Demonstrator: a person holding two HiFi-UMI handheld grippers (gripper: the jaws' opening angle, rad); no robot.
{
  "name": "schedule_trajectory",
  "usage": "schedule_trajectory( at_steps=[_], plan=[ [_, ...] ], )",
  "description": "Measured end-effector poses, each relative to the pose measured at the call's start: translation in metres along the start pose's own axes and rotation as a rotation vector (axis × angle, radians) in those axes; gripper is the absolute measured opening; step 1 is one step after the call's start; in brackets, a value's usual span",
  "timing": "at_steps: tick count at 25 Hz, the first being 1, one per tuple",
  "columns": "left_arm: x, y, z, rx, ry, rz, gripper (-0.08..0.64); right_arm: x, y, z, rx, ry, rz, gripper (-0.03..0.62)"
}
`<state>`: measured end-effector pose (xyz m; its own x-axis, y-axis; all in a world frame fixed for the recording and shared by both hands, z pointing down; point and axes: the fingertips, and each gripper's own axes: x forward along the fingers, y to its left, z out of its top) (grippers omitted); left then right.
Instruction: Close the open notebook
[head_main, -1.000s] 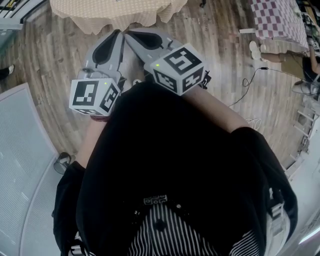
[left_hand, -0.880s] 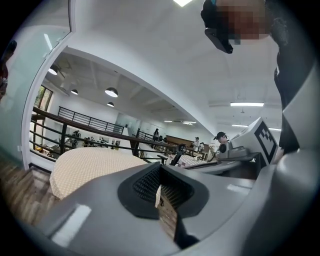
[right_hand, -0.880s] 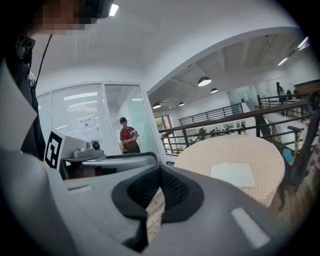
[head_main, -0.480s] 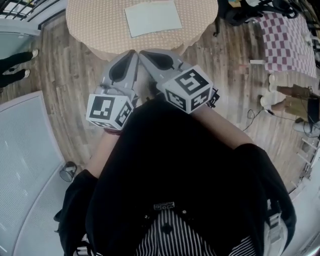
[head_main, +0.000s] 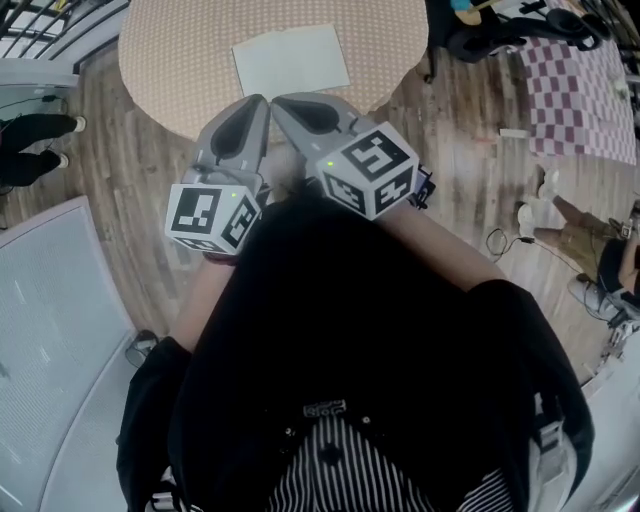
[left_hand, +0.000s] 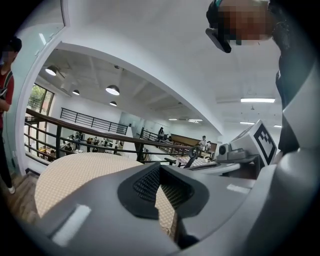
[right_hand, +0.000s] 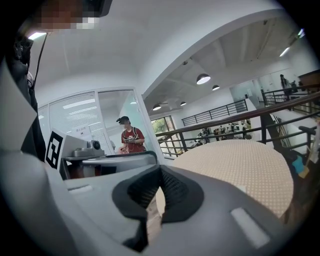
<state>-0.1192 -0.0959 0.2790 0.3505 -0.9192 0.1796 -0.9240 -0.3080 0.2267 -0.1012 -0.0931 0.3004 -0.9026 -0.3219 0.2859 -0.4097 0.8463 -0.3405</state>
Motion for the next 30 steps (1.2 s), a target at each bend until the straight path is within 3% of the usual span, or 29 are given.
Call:
schedule_trajectory(
  at_steps=[11, 22, 30],
  plan=[
    [0.037, -0.001, -0.005, -0.002, 0.032, 0.001, 0.002, 0.000, -0.035, -0.004, 0.046, -0.001, 0.005, 0.000],
    [0.074, -0.005, 0.023, 0.042, -0.013, -0.107, 0.002, 0.006, -0.058, 0.018, 0.019, -0.030, -0.064, 0.000],
    [0.089, 0.049, 0.037, 0.016, -0.010, -0.125, 0.002, 0.052, -0.069, 0.040, 0.010, -0.028, -0.088, 0.000]
  ],
)
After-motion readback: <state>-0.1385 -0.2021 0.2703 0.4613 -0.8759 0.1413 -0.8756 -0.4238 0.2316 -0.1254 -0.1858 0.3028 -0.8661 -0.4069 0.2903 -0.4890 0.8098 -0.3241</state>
